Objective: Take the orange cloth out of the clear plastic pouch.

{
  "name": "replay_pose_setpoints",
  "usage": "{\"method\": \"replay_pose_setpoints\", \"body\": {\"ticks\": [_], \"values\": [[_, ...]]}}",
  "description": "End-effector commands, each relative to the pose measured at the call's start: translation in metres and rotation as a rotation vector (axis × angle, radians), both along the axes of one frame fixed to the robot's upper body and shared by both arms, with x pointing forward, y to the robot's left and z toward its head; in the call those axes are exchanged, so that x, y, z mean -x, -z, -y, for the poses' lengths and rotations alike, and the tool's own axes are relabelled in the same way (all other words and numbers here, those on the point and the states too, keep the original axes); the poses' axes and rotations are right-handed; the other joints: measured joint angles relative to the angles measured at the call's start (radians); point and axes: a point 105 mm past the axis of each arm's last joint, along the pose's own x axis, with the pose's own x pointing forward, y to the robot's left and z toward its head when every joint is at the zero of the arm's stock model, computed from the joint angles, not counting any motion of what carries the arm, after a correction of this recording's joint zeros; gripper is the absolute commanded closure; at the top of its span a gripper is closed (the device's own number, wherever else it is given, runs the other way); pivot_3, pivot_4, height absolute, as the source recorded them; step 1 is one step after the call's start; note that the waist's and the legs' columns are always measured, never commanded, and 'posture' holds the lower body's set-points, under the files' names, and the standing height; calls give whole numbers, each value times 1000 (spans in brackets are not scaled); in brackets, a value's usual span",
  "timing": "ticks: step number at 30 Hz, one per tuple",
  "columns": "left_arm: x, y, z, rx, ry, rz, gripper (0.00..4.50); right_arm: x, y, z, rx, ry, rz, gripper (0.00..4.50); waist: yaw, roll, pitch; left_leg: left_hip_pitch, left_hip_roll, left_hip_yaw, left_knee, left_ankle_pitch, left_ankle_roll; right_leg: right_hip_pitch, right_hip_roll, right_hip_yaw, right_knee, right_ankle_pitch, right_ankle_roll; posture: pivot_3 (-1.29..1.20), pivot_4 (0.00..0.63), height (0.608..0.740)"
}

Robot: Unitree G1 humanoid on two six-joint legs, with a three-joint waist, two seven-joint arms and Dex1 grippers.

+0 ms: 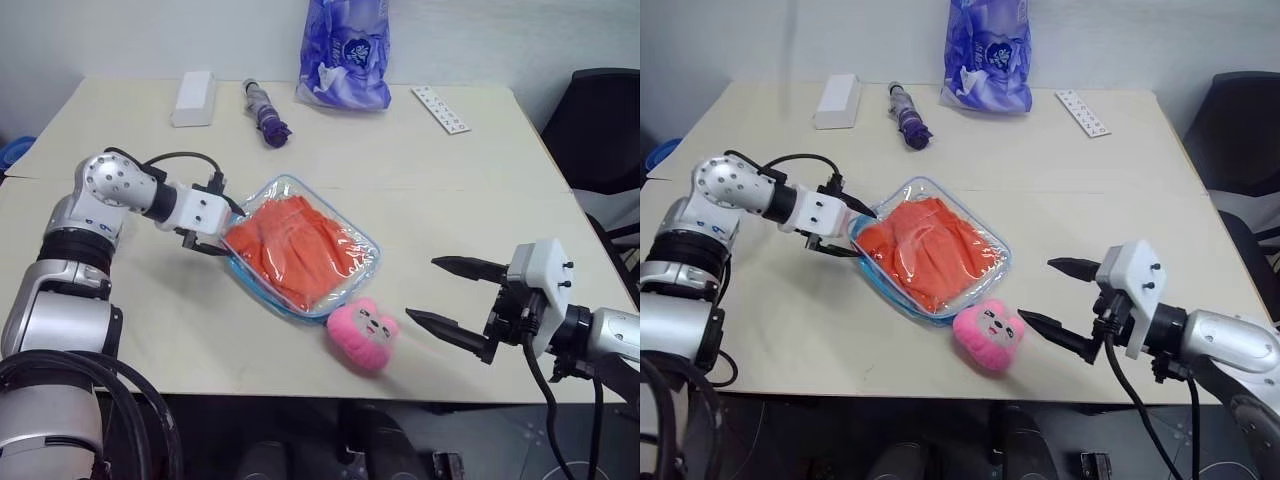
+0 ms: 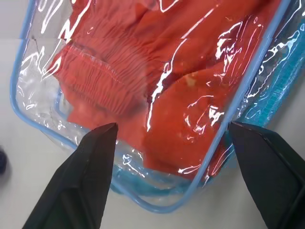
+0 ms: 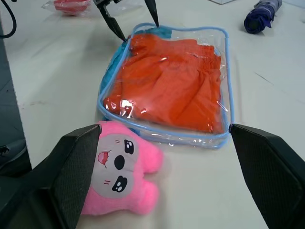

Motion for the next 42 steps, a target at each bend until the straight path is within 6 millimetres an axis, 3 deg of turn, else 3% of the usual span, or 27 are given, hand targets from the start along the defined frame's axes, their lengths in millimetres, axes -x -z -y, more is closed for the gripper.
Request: {"method": "replay_pose_setpoints", "body": {"ticks": [1, 5, 14, 17, 27, 28, 33, 37, 42], "values": [[5, -11, -17, -38, -9, 30, 617, 7, -8, -3, 7, -17, 38, 0, -3, 0, 0, 0, 0, 0, 0, 0, 0, 0, 0, 0, 0, 0, 0, 0, 150, 740], [3, -1, -21, -63, -19, 43, 617, 5, -9, -4, 10, -20, 44, 0, 1, 0, 0, 0, 1, -1, 0, 0, 1, 0, -1, 0, 0, 0, 0, 0, 150, 740], [-7, 18, -5, -109, 4, 69, 617, 1, -11, -6, 23, -36, 51, 0, 21, -2, 0, 0, 0, -1, 0, -1, 3, 0, -1, -1, -1, 0, 1, 0, 150, 740], [-10, 22, -4, -107, -11, 77, 1237, 0, -12, -7, 24, -41, 54, 0, 22, -2, 0, 0, 0, -1, 0, -1, 3, 0, -2, -1, -1, 0, 1, 0, 150, 740], [-1, 48, 1, 53, -97, -70, 4383, 4, -6, -9, 25, -55, 35, 0, 19, -3, 0, 1, 2, -1, 0, -1, 3, 0, -2, 0, 0, 0, 1, 0, 150, 740], [2, 52, 2, 80, -126, -101, 4478, 4, -6, -10, 22, -57, 32, 0, 18, -3, 0, 1, 2, -1, 0, -1, 3, 0, -2, 0, 0, 0, 1, 0, 150, 740], [18, 60, 21, 261, -373, -196, 4478, 6, -1, -14, 24, -67, 19, 0, 20, -3, 0, 2, 4, -5, 1, -1, 3, 0, -2, 2, 1, 0, 1, 0, 150, 740], [43, 69, 45, 318, -502, -275, 4478, 6, 6, -13, 52, -61, 4, 0, 24, -3, 0, 2, 4, -7, 1, -1, 3, 1, -2, 3, 1, 0, 1, 0, 150, 740], [44, 75, 65, 441, -712, -259, 4478, 4, 10, -9, 62, -25, 3, 0, 27, -4, -1, 2, 3, -9, 1, -1, 4, 3, -3, 4, 0, 1, 2, 0, 150, 740]]}}
